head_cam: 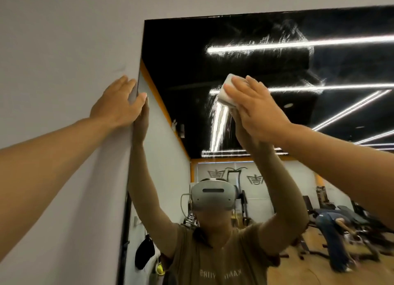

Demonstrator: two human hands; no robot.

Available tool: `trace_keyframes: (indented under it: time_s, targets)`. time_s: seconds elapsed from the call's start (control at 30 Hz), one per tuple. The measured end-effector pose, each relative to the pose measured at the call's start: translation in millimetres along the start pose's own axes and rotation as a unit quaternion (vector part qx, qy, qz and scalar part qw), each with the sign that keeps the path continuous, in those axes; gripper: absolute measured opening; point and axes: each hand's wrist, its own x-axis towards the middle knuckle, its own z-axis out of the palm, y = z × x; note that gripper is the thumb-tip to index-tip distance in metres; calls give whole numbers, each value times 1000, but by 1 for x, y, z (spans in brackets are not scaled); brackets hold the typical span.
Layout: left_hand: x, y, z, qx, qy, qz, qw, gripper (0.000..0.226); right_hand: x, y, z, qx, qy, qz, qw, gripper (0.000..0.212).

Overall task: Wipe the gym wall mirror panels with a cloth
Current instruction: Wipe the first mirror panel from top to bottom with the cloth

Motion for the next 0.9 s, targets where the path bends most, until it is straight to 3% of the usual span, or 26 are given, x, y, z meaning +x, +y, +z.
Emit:
trace_keyframes:
  time_s: [0.07,0.17,0.23,0.3,0.37,0.47,0.63,0.73,0.83,0.9]
  targets:
    - [-2,0,-1,-1,0,1,1000,63,-11,-20,8,14,17,-19,1000,50]
    - [-6,1,-3,-6,-3,10,1000,63,-56,-46,21,1,17,-192,981,58]
    - [-7,1,-5,-3,-2,15,1000,62,-89,-64,25,-7,-84,-312,946,61]
    - [-9,2,-7,4,0,18,1000,61,-104,-70,25,-17,-195,-413,889,62]
    - [-10,3,-8,6,5,23,1000,61,-98,-66,25,-9,-242,-455,857,63]
    - [-15,5,-9,9,11,25,1000,60,-68,-61,30,-7,-177,-415,893,69]
    - [-15,3,-10,9,4,30,999,62,9,-62,27,2,-8,-170,985,58]
    - [-13,-3,-12,5,-10,38,999,63,24,-77,37,39,30,-51,997,55]
    - [-14,-10,-14,-3,-25,54,998,64,-3,-98,53,56,51,-168,983,65]
    - [-14,-15,-15,-9,-33,65,997,63,-33,-111,60,45,-37,-291,955,70]
